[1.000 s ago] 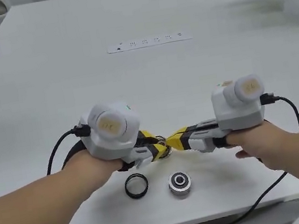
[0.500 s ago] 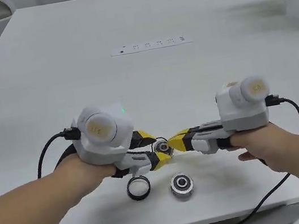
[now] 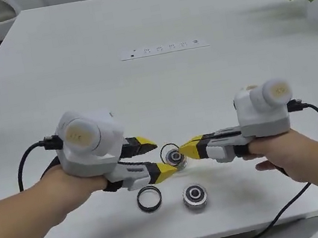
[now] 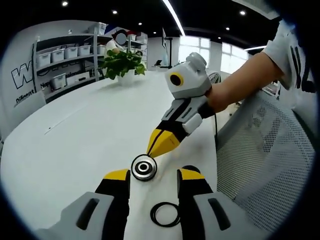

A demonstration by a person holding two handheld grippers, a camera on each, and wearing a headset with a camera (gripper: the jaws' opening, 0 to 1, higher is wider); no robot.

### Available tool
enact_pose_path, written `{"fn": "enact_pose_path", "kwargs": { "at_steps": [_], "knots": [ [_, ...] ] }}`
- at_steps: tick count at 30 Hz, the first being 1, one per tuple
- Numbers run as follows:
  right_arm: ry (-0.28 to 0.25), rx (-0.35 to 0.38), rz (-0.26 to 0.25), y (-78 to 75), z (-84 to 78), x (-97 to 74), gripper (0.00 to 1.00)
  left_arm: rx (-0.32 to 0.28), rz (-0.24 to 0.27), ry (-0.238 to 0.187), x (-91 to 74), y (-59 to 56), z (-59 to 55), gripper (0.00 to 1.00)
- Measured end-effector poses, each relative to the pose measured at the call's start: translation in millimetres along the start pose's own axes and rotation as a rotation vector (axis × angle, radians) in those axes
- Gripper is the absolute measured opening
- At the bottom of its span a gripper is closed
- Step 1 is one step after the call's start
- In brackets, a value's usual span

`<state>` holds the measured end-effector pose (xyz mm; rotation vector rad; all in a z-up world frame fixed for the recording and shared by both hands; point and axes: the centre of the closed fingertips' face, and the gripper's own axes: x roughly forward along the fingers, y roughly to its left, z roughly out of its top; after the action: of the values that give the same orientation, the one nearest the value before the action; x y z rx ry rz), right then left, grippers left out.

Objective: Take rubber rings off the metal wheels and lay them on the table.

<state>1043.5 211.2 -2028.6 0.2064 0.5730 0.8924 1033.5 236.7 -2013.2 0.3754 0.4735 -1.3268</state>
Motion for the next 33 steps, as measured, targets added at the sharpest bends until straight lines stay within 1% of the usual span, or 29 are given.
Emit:
{"fn": "enact_pose_path", "kwargs": {
  "at_steps": [3,5,7,12,16,18,22,25,29,33],
  "knots": [
    [-0.003,0.002,0.007,0.5,0.9,0.3,0.0,0.0,0.004,-0.015,-9.3,-1.2,4.0,0.34],
    [-0.005,0.002,0.011,1.0,1.8,0.5,0.0,0.002,0.017,-0.036,-16.5,-1.0,8.4,0.34],
    [-0.008,0.002,0.013,0.9,2.5,0.8,0.0,0.0,0.022,-0.048,-23.4,-1.2,10.1,0.35],
    [-0.007,0.007,0.019,0.5,2.3,1.5,0.0,0.0,0.035,-0.064,-38.7,-2.8,10.9,0.4],
    [-0.006,0.01,0.03,3.1,2.7,2.4,0.0,-0.011,0.051,-0.088,-52.9,-3.2,12.3,0.43],
    [-0.005,0.011,0.037,4.6,2.9,3.4,0.0,-0.013,0.057,-0.094,-59.3,-3.9,11.8,0.44],
    [-0.003,0.012,0.048,7.5,3.5,5.7,0.0,0.001,0.071,-0.082,-69.0,-4.1,7.1,0.49],
    [0.0,0.012,0.055,10.7,3.7,7.6,0.0,-0.008,0.077,-0.08,-74.9,-4.6,3.7,0.52],
    [0.004,0.016,0.068,15.1,3.8,9.0,0.0,-0.02,0.076,-0.076,-80.6,-9.1,-1.0,0.57],
    [0.013,0.013,0.082,21.1,3.7,12.1,0.0,-0.014,0.077,-0.069,-84.1,-12.4,-4.2,0.6]
  ]
}}
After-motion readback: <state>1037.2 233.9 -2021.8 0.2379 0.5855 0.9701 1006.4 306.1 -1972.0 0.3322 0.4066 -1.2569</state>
